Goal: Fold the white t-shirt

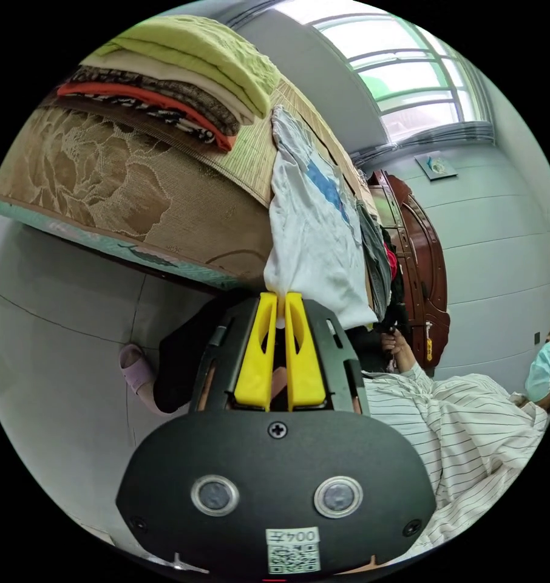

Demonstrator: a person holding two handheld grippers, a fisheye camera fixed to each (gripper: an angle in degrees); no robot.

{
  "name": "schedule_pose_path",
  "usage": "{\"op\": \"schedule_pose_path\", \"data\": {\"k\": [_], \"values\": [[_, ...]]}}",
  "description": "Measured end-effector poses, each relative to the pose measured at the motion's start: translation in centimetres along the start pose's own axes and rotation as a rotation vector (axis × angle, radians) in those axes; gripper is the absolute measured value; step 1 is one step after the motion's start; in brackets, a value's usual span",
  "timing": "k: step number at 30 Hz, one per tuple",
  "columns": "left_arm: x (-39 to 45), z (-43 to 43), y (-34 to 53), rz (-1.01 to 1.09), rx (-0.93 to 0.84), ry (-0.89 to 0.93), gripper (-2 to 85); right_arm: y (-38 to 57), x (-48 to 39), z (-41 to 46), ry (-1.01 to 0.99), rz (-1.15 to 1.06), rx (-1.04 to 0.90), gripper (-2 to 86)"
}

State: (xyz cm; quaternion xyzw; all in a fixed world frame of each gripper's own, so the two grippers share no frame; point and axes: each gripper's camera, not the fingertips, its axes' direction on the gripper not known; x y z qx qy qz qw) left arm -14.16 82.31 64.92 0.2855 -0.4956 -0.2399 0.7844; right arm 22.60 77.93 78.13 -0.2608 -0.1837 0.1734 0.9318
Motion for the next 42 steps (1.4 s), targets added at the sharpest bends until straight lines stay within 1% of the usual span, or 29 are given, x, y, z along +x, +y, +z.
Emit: {"op": "schedule_pose_path", "data": {"k": [3,6,14,17,19,22,28,32,37,42], "values": [[-1.1,-0.9,0.4,-0.009,0.039,0.076,2.3,2.7,0.3,-3.1,-0.056,-0.068,0.059,-0.4],[-1.7,-1.5,1.0,0.001,0.070,0.143,2.3,4.9,0.5,-5.0,-0.055,-0.117,0.093,-0.3],[-3.3,-2.4,4.5,0.018,0.108,0.229,2.6,11.6,1.7,-6.1,-0.057,-0.152,0.121,-0.3],[-3.9,-2.6,6.5,0.012,0.128,0.279,2.7,15.3,2.6,-6.6,-0.108,-0.139,0.171,-0.3],[-4.1,-2.6,7.2,0.016,0.142,0.312,2.7,17.6,3.5,-7.2,-0.163,-0.128,0.245,-0.4],[-3.7,-2.5,6.7,0.038,0.179,0.347,2.8,18.7,4.5,-8.2,-0.232,-0.130,0.342,-0.5],[-1.0,-2.5,0.0,0.096,0.268,0.384,2.7,16.2,4.8,-10.9,-0.296,-0.148,0.480,-0.7],[1.3,-2.4,-7.3,0.119,0.305,0.420,2.8,13.5,4.5,-13.7,-0.328,-0.149,0.580,-0.7],[3.8,-1.0,-17.0,0.127,0.319,0.403,2.8,6.8,3.8,-17.6,-0.308,-0.134,0.664,-0.8],[4.2,2.2,-28.3,0.059,0.314,0.371,2.7,-1.1,4.6,-20.2,-0.292,-0.086,0.677,-0.8]]}}
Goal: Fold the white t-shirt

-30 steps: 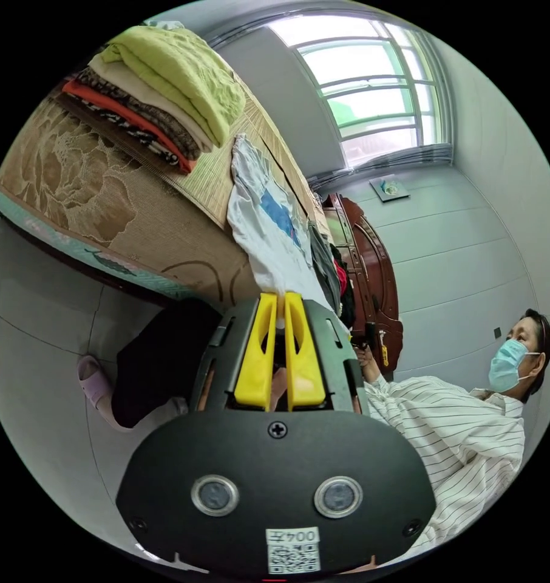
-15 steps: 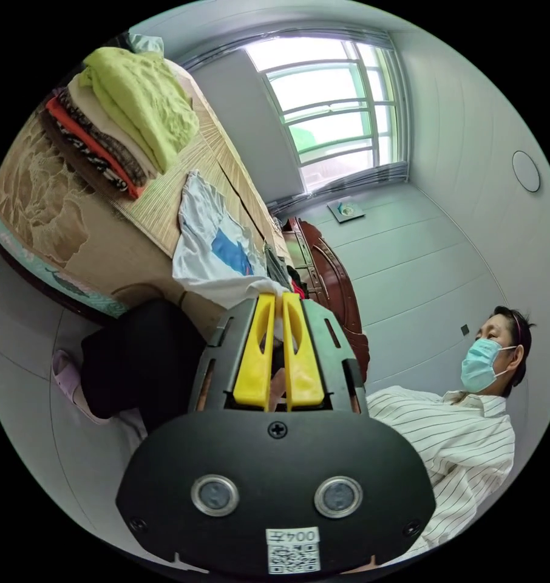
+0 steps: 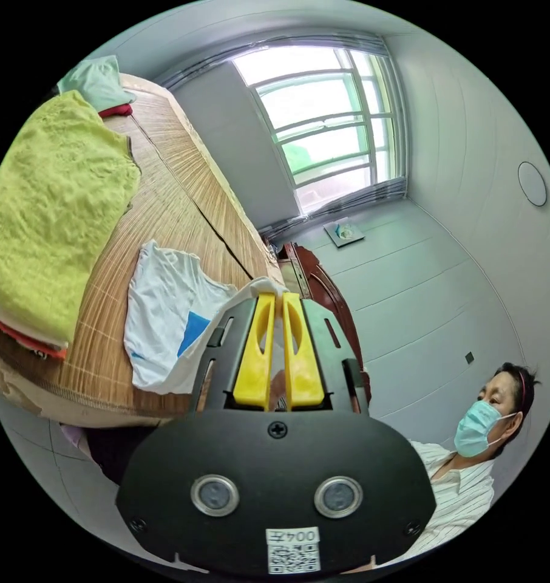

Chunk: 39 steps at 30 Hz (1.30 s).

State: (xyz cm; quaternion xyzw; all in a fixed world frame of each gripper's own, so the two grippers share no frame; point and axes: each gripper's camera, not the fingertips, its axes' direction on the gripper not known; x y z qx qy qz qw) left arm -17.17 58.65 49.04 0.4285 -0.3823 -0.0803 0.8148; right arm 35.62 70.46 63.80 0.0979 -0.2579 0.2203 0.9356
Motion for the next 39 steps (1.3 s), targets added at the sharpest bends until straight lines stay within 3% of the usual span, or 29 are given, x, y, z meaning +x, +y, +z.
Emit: {"op": "schedule_pose_path", "data": {"k": [6,15,22,26,31,32,35,37,39], "values": [[-6.9,8.0,-8.3,-0.157,-0.016,-0.041,2.7,-8.7,4.7,4.7,0.070,0.074,-0.027,-0.6],[-18.7,17.9,-12.8,-0.420,-0.013,-0.088,3.3,-15.4,17.8,11.7,0.102,0.347,-0.092,2.6],[-19.2,19.1,-14.8,-0.498,0.096,-0.062,5.8,-17.7,20.1,12.7,0.101,0.450,0.073,5.9],[-16.8,19.1,-16.1,-0.516,0.200,0.056,8.1,-18.7,17.0,12.5,0.096,0.360,0.151,5.5],[-12.0,17.1,-16.5,-0.430,0.454,0.092,8.2,-19.3,8.6,18.5,0.403,0.052,-0.085,6.1],[-10.7,17.0,-17.0,-0.391,0.444,0.093,7.5,-19.3,7.8,19.3,0.430,0.014,-0.103,6.0],[-7.3,20.0,-18.8,-0.269,0.153,0.030,4.5,-18.9,4.1,24.1,0.427,-0.158,-0.302,5.0],[-4.6,22.5,-18.0,-0.157,-0.049,-0.099,2.6,-18.0,2.2,28.3,0.406,-0.243,-0.444,4.6],[-0.8,24.9,-15.4,0.020,-0.212,-0.400,1.3,-17.5,1.4,31.5,0.370,-0.266,-0.543,4.4]]}}
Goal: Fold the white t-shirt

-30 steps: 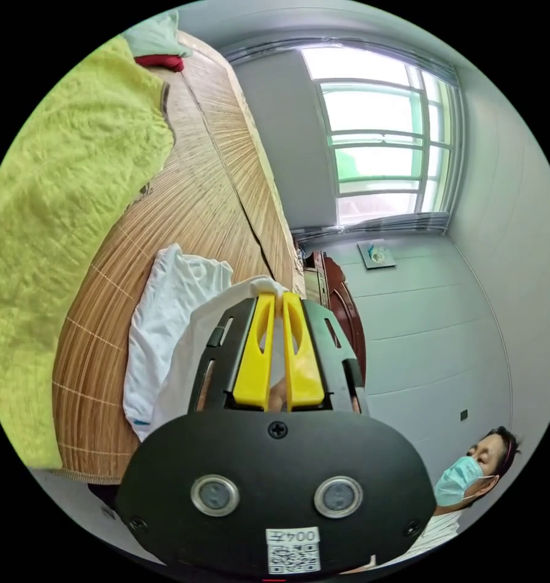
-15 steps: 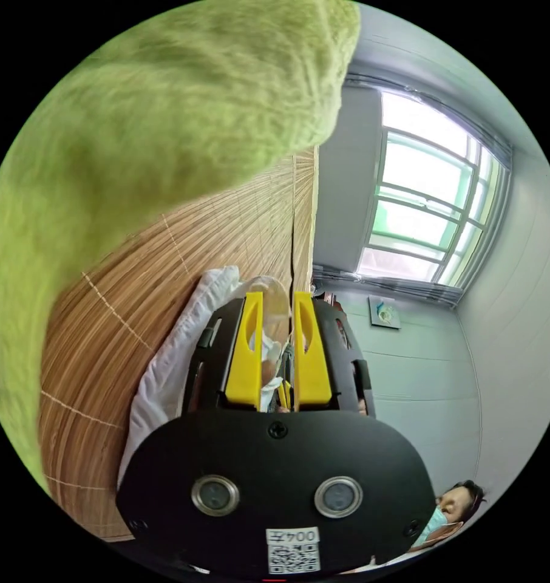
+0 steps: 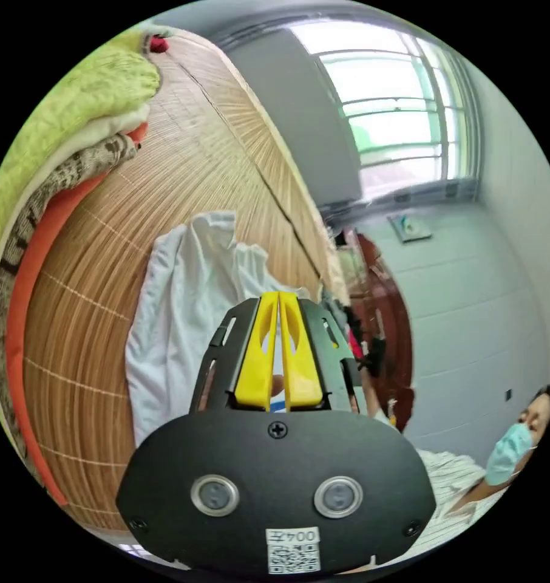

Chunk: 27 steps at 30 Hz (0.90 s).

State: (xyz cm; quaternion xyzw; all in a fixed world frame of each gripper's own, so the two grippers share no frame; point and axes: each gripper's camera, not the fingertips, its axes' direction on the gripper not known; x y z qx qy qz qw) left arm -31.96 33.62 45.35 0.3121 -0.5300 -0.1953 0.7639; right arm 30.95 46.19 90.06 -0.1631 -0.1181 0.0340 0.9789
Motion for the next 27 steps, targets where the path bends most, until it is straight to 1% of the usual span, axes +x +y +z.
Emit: {"op": "schedule_pose_path", "data": {"k": [2,6,8,10,12,14,16,17,19,22,25,27], "values": [[2.0,0.6,1.6,0.071,-0.034,-0.155,0.9,-1.4,-1.4,2.4,-0.009,-0.021,-0.064,4.3],[4.0,1.2,2.7,0.177,-0.056,-0.263,0.7,-5.0,-4.1,6.9,-0.058,-0.038,-0.162,3.8],[4.2,0.4,2.5,0.164,-0.047,-0.231,0.7,-6.6,-5.2,8.6,-0.065,-0.046,-0.214,3.5],[4.1,-0.4,2.2,0.137,-0.042,-0.187,0.7,-8.6,-6.1,10.7,-0.013,-0.044,-0.323,1.9],[4.2,-1.4,1.9,0.107,-0.035,-0.145,0.7,-9.9,-6.3,11.3,-0.007,-0.036,-0.384,0.4],[5.1,-2.1,1.7,0.110,-0.034,-0.150,0.6,-11.3,-6.5,10.3,0.058,0.000,-0.344,-0.1],[6.0,-2.8,1.6,0.115,-0.032,-0.157,0.6,-13.0,-6.7,8.2,0.166,0.050,-0.255,-0.5],[6.5,-3.4,1.6,0.115,-0.032,-0.157,0.6,-13.3,-6.8,7.5,0.187,0.066,-0.222,-0.5],[7.1,-4.2,1.5,0.111,-0.031,-0.150,0.6,-13.9,-7.6,4.6,0.239,0.105,-0.073,-0.5],[8.3,-5.6,1.4,0.106,-0.030,-0.146,0.6,-12.5,-9.3,1.1,0.249,0.122,0.068,-0.4],[9.6,-7.5,1.2,0.097,-0.034,-0.114,0.4,-8.3,-11.5,-1.4,0.187,0.118,0.096,0.6],[12.5,-12.4,1.7,0.160,0.005,-0.098,0.4,-3.9,-13.1,-2.9,0.152,0.091,0.103,2.3]]}}
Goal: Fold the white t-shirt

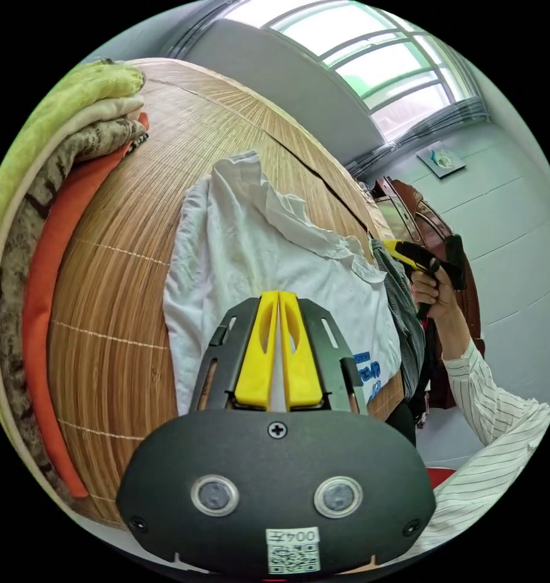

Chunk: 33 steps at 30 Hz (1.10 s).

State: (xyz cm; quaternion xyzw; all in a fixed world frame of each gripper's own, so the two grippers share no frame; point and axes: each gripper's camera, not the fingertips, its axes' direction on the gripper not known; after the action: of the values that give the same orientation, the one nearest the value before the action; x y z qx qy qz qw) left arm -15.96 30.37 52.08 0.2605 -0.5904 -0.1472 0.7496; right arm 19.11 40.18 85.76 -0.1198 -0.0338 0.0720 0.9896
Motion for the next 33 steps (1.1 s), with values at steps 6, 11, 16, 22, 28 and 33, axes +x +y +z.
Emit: {"op": "schedule_pose_path", "data": {"k": [6,11,16,22,28,33], "values": [[3.0,-15.3,7.7,0.132,0.039,-0.088,1.0,18.5,-0.2,-7.6,0.040,0.027,0.036,6.9],[6.3,-16.7,16.2,0.258,-0.061,-0.237,2.3,30.3,-0.3,-10.4,0.185,0.144,0.053,7.8],[12.7,-14.9,19.3,0.460,-0.071,-0.542,3.4,36.0,-2.0,-11.5,0.270,0.214,0.126,8.0],[15.1,-17.5,19.4,0.462,-0.032,-0.536,6.9,38.6,-3.1,-12.6,0.235,0.261,0.212,9.9],[16.0,-19.0,19.9,0.488,-0.047,-0.556,7.0,38.9,-3.6,-12.0,0.310,0.263,0.170,11.3],[16.1,-20.2,20.2,0.465,-0.031,-0.549,4.0,38.8,-4.4,-11.7,0.369,0.210,0.134,11.6]]}}
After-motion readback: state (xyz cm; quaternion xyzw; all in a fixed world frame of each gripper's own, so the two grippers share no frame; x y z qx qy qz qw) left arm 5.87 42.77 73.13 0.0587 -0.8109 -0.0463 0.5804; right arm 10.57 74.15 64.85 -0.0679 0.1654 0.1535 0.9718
